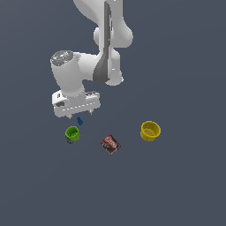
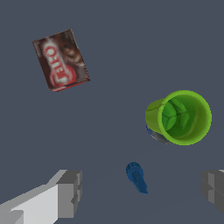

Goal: Pick up a designated object from a clutter of objects.

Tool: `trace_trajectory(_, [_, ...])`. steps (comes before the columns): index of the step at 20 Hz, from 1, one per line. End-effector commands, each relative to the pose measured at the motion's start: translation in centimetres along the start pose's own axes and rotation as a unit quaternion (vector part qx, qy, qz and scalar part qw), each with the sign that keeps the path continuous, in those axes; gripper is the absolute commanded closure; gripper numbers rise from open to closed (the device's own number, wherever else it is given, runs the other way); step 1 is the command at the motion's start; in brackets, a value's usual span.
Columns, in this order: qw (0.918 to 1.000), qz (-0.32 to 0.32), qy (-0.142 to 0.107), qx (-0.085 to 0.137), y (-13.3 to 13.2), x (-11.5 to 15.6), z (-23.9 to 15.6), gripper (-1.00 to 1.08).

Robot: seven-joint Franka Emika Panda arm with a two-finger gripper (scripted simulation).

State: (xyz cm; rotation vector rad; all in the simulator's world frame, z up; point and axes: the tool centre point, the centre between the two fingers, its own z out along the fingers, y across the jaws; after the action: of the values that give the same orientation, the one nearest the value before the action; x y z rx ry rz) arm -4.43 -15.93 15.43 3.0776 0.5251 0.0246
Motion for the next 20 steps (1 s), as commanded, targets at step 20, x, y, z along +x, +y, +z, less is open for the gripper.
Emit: trace_trajectory(20, [0.9985,-0.054,-0.006,0.011,2.4,-6.5,6.2,-0.92])
